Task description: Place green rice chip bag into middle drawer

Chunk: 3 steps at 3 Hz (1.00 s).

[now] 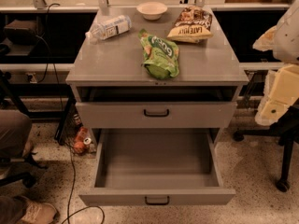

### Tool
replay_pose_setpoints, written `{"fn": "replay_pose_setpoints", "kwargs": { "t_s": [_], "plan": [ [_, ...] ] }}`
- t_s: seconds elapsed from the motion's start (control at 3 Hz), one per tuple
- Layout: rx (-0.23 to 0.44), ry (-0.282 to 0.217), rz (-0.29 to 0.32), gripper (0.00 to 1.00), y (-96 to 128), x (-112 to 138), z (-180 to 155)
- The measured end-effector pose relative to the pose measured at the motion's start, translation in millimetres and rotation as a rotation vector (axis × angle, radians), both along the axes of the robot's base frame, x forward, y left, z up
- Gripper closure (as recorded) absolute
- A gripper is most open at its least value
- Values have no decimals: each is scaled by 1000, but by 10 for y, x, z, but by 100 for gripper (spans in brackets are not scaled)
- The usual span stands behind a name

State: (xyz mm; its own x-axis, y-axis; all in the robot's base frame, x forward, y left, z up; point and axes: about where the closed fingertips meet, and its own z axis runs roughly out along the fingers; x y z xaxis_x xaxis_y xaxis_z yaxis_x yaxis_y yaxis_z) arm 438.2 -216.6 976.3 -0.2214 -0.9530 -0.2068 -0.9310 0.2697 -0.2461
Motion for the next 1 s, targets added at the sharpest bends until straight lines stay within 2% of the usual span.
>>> {"fn": "replay_pose_setpoints", "kwargs": {
  "t_s": [0.33, 0.67, 1.0],
  "plan": [
    [0, 0, 0, 0, 0, 0, 0],
    [48, -20, -49, 0, 120, 228, -108],
    [178, -59, -129, 0, 451, 873, -239]
  ]
}}
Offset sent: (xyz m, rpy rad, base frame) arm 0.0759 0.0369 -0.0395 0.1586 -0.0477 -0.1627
